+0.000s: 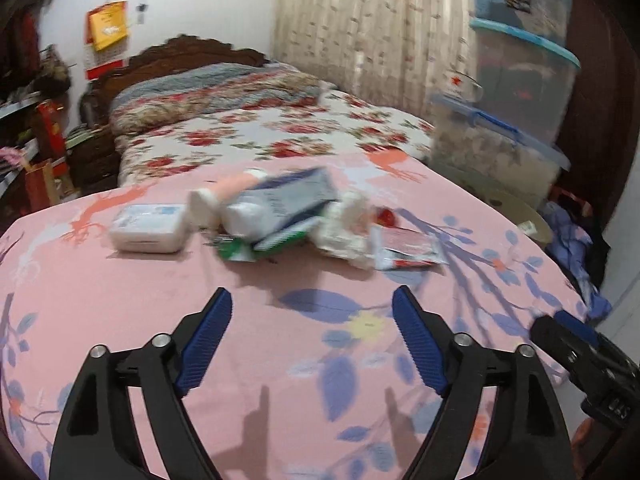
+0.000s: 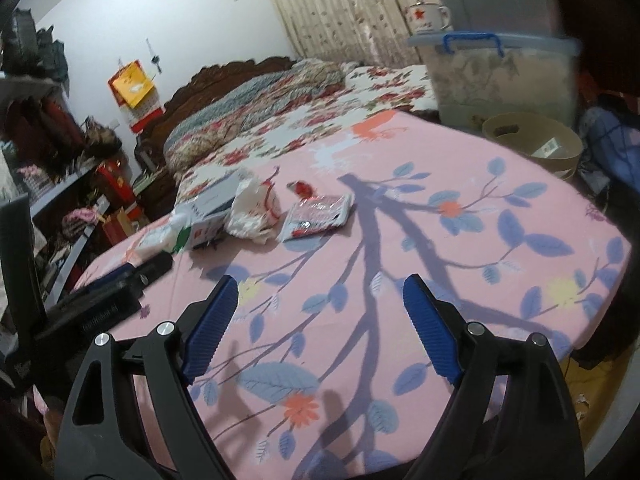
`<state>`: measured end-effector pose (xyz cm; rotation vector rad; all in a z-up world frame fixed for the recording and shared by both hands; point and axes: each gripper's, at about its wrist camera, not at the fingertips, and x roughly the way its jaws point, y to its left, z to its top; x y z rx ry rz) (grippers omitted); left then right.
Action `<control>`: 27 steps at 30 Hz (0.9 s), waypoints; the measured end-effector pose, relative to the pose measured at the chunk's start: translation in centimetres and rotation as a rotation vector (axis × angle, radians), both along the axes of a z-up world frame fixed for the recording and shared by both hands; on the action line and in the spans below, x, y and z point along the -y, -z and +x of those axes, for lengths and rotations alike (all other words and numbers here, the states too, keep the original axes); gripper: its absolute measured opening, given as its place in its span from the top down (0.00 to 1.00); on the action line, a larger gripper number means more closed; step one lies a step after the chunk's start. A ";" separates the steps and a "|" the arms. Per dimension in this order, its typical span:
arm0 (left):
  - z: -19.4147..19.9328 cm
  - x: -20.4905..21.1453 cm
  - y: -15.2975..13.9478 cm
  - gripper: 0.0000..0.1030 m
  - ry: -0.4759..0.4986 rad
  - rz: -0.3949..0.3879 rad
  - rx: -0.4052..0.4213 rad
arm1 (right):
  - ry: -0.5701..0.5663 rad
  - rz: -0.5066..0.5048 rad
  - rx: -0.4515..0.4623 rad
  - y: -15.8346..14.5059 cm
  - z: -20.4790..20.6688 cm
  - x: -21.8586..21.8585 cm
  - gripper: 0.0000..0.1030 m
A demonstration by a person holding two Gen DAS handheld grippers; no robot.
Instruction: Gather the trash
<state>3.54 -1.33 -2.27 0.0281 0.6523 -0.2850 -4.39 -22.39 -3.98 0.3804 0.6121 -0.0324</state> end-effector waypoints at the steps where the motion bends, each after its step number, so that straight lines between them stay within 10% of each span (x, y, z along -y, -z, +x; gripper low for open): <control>1: 0.2 -0.5 0.1 0.23 -0.017 -0.005 0.004 | -0.010 -0.005 -0.005 0.1 0.1 -0.3 0.18; 27: 1.7 -2.5 2.1 0.22 -0.094 0.014 -0.008 | -0.116 -0.020 -0.012 2.4 3.2 -2.1 0.18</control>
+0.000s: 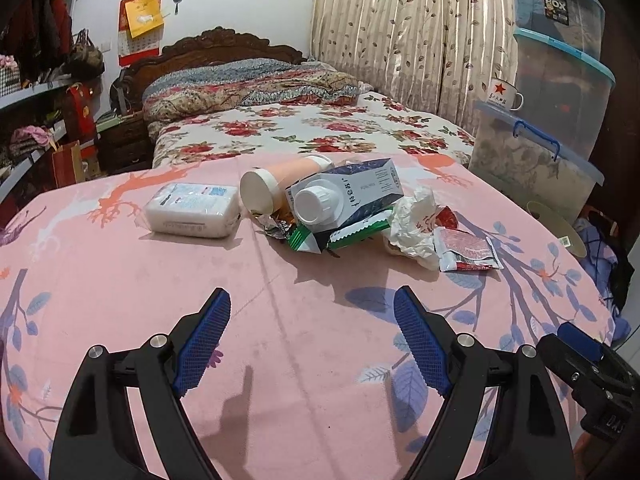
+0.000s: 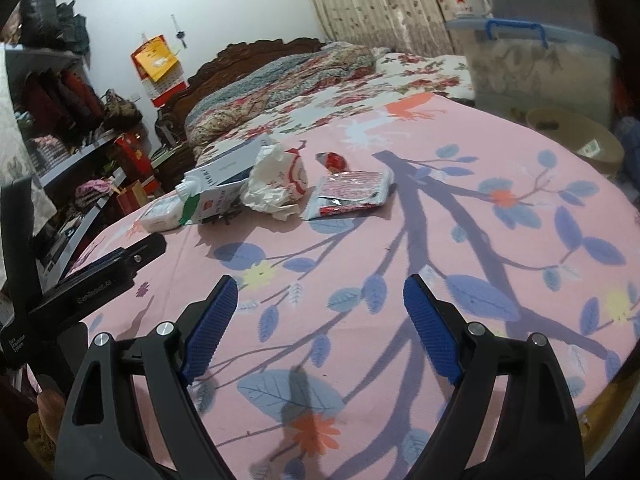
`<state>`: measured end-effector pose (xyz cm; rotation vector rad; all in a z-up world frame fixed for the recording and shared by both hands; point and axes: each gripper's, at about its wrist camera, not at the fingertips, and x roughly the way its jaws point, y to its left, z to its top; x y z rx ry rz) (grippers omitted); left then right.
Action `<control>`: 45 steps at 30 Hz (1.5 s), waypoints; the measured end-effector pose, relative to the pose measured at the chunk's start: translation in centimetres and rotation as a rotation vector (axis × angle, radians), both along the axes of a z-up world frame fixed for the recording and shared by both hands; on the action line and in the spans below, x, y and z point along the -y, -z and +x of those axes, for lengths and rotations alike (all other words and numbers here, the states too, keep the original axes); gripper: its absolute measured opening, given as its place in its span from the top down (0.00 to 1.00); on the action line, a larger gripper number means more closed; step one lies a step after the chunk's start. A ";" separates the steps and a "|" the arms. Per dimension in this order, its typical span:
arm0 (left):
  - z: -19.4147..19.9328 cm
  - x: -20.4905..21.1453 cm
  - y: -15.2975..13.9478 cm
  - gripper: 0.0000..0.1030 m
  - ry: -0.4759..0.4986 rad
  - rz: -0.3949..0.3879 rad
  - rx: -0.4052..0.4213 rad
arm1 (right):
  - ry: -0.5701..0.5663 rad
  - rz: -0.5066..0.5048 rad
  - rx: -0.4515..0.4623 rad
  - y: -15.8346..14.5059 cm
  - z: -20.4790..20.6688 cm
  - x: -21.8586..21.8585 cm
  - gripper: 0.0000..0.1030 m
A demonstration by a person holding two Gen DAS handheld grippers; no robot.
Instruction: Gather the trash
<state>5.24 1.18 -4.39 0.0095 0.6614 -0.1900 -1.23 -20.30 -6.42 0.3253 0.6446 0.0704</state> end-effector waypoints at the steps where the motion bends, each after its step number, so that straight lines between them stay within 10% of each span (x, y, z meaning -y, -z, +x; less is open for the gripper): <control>1: 0.0 0.1 0.0 0.22 -0.002 0.003 0.003 | -0.009 -0.008 0.004 -0.1 0.0 -0.2 0.18; 45: -0.4 0.7 -0.2 0.19 -0.007 0.025 0.008 | 0.022 0.008 0.010 0.4 -0.1 0.5 0.18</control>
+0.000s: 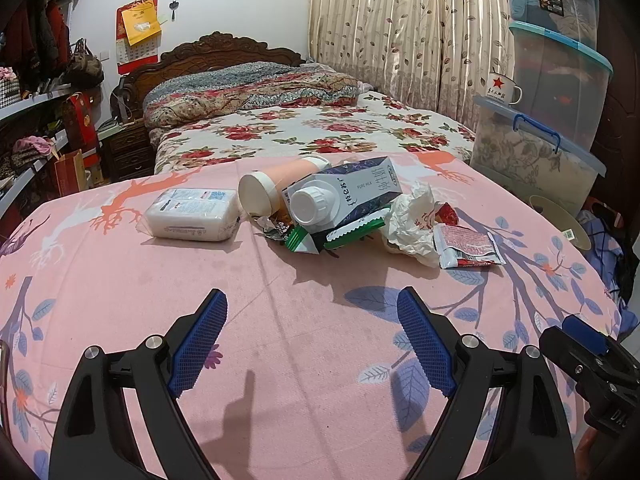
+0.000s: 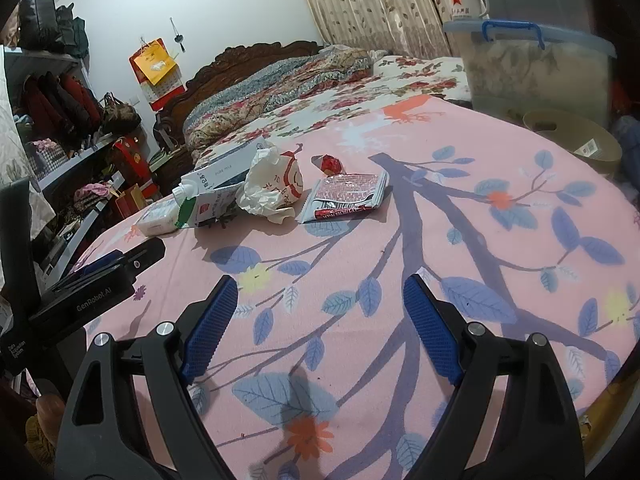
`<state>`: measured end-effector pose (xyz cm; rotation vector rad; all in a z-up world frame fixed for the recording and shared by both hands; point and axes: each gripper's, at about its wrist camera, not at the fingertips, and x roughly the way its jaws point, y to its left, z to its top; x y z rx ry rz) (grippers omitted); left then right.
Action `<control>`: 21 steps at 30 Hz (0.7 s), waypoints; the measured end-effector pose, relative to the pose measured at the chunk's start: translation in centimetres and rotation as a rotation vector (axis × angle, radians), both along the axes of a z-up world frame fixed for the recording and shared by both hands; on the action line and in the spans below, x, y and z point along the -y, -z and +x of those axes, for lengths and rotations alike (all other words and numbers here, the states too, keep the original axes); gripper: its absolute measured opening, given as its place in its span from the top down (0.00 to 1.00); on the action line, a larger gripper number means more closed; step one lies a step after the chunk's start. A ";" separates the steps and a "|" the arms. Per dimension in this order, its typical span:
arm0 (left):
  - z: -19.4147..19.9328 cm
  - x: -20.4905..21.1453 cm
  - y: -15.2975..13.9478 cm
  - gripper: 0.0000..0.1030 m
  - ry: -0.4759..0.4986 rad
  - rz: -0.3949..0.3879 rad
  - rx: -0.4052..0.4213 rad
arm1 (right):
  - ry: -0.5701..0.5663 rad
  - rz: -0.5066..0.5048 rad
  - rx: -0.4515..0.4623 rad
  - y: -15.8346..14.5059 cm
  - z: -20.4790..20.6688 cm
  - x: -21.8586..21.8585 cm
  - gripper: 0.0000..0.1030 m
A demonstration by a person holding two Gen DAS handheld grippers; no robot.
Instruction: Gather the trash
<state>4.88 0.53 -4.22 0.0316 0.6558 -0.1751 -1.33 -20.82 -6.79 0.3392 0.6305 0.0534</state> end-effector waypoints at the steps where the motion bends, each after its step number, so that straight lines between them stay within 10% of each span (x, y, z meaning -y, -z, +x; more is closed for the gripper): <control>1: 0.0 0.0 0.0 0.19 0.000 0.000 0.000 | 0.000 -0.001 0.001 0.0 0.0 0.0 0.18; 21: 0.1 -0.5 -0.2 0.20 0.033 -0.027 0.001 | -0.035 0.001 -0.008 0.1 0.8 0.0 0.19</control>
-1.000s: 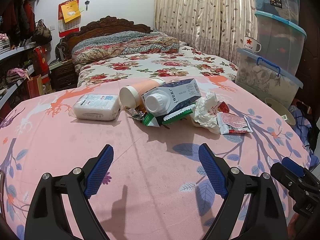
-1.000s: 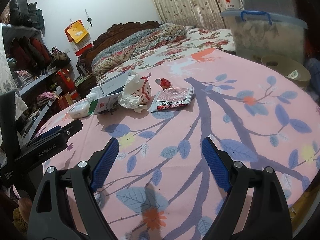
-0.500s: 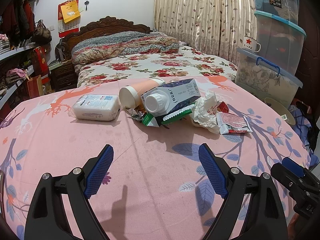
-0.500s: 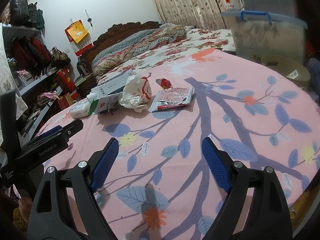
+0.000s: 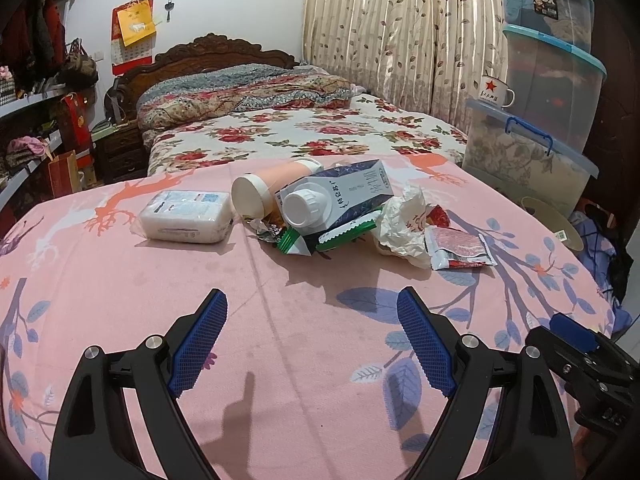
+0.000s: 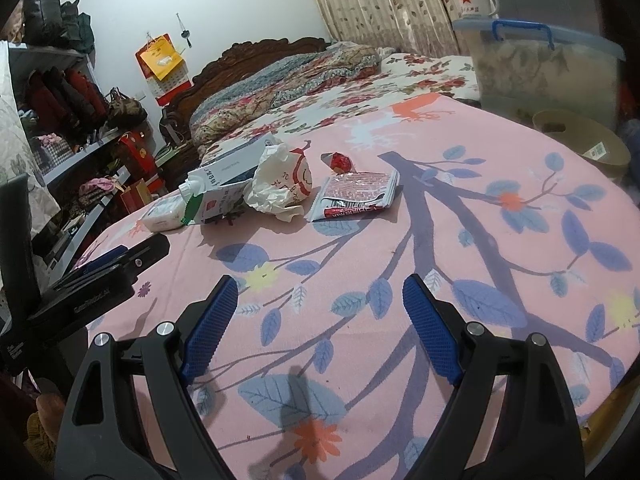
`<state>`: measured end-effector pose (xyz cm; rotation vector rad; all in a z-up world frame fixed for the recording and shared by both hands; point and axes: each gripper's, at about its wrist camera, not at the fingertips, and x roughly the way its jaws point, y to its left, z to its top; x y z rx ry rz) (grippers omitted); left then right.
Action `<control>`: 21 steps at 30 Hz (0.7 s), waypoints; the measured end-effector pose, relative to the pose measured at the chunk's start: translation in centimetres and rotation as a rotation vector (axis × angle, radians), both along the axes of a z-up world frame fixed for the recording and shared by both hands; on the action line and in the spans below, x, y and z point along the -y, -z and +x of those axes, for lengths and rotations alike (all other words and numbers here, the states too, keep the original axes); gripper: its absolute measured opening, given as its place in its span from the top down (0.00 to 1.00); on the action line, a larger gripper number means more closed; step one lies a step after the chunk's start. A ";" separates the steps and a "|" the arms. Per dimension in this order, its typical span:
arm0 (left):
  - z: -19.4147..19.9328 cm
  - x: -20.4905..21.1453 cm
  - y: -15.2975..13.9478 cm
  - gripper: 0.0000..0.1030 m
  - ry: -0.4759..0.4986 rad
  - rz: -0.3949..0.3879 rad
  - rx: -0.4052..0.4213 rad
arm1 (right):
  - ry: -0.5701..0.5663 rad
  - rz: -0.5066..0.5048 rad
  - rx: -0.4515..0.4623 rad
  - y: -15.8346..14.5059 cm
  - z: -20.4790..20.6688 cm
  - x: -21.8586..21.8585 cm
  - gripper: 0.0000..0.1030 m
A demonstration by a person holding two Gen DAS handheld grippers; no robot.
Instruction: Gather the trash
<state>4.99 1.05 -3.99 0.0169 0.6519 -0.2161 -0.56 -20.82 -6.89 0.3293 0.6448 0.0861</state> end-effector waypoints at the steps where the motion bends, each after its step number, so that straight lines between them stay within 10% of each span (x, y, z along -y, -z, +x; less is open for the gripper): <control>1: 0.1 -0.1 0.0 0.20 0.004 -0.009 -0.006 | -0.001 0.000 -0.002 0.0 0.2 0.0 0.19; 17: 9.6 -2.4 0.7 0.27 0.148 -0.640 -0.412 | -0.001 0.014 0.000 0.0 0.8 0.6 0.19; 21: 11.9 -2.6 2.9 0.43 0.131 -0.777 -0.523 | 0.017 0.024 -0.002 0.1 0.7 1.4 0.19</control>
